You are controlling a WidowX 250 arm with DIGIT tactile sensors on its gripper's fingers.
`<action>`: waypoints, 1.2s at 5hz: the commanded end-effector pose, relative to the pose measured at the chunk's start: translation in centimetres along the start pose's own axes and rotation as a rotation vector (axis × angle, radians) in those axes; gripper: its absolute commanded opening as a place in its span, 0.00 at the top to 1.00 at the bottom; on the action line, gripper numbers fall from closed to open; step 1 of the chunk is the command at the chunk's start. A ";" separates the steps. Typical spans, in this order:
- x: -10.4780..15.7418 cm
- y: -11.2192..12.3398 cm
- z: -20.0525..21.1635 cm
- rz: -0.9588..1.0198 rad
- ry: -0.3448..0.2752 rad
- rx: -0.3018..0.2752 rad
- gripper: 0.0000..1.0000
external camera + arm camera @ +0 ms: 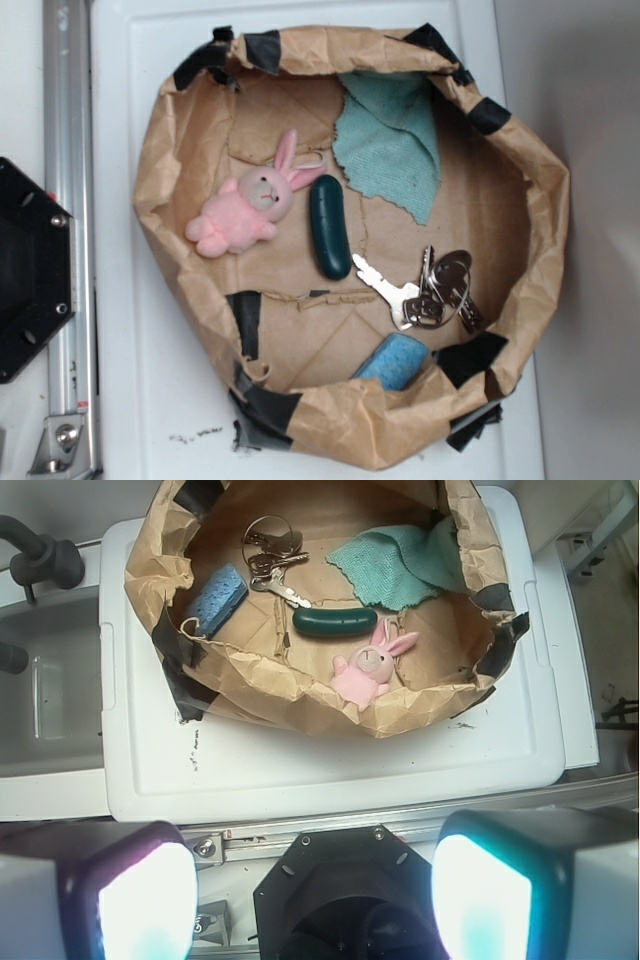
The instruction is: Grab the blue cloth.
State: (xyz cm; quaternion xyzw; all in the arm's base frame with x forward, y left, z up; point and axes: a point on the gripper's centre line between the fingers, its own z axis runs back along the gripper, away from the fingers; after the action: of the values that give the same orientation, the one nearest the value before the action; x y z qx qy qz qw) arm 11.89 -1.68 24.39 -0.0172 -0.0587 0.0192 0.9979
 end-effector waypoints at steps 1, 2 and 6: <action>0.0 0.0 0.0 0.000 0.000 0.000 0.00; 4.5 3.2 -5.4 0.151 0.153 0.065 0.00; 13.2 3.8 -14.7 0.542 -0.322 0.187 0.00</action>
State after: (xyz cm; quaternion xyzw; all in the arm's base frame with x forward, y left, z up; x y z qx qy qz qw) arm 25.48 1.36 8.64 0.0802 -0.1736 0.2761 0.9419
